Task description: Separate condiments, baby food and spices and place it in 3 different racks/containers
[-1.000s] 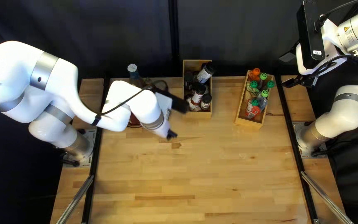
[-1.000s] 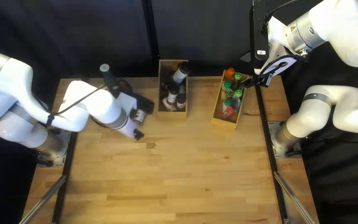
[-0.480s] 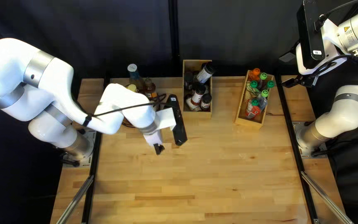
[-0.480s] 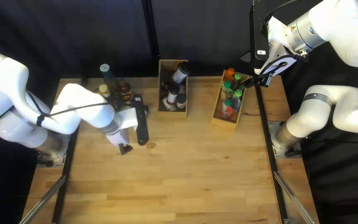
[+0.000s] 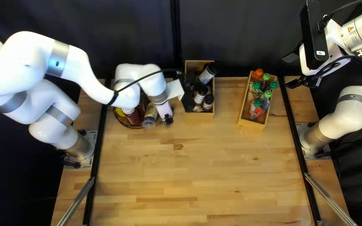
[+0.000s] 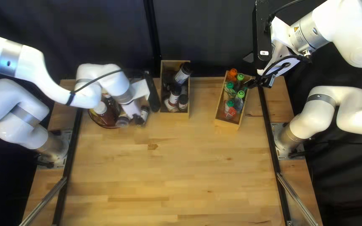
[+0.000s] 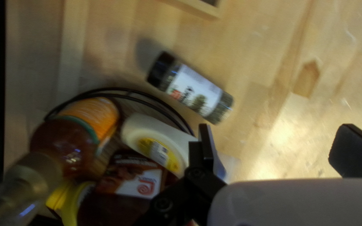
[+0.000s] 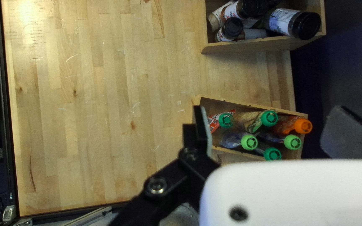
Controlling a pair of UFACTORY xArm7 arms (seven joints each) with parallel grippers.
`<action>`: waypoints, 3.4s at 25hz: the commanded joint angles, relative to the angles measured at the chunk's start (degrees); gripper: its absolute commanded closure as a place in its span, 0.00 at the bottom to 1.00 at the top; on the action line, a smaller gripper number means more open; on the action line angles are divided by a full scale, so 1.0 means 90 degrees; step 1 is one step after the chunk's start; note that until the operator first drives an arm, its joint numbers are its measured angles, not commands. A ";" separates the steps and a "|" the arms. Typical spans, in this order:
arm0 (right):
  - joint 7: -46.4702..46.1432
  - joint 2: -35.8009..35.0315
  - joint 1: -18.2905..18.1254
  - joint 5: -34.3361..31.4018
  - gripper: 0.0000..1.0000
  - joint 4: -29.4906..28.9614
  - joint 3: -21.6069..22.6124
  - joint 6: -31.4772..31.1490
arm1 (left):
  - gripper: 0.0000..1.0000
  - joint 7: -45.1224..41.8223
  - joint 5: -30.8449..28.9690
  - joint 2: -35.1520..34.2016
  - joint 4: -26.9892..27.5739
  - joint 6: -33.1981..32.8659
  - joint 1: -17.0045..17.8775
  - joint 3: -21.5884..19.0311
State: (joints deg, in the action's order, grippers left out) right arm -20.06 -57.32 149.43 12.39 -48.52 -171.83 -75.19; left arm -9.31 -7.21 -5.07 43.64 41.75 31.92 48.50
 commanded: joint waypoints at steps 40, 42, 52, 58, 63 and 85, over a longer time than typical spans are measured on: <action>0.0000 0.0000 0.0000 0.0000 0.00 0.0000 0.0000 0.0000 | 0.00 -0.0344 0.0509 0.0394 0.0466 0.0486 -0.0008 -0.0149; 0.0000 0.0000 0.0000 0.0000 0.00 0.0000 0.0000 0.0000 | 0.00 -0.0344 0.0509 0.0394 0.0466 0.0486 -0.0008 -0.0149; 0.0000 0.0000 0.0000 0.0000 0.00 0.0000 0.0000 0.0000 | 0.00 -0.0272 0.0675 0.0455 0.0451 0.0387 -0.0048 -0.0100; 0.0000 0.0000 0.0000 0.0000 0.00 0.0000 0.0000 0.0000 | 0.00 -0.0026 0.0857 0.0499 0.0426 0.0255 -0.0198 0.0056; 0.0000 0.0000 0.0000 0.0000 0.00 0.0000 0.0000 0.0000 | 0.00 0.0572 0.1268 0.0707 0.0462 0.0151 -0.0443 0.0277; 0.0000 0.0000 0.0000 0.0000 0.00 0.0000 0.0000 0.0000 | 0.00 0.2327 0.3502 0.2739 0.0966 -0.0089 -0.1485 -0.0508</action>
State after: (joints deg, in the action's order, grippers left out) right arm -20.06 -57.32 149.43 12.39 -48.52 -171.83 -75.19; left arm 11.20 23.82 18.83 52.21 41.00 18.94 44.35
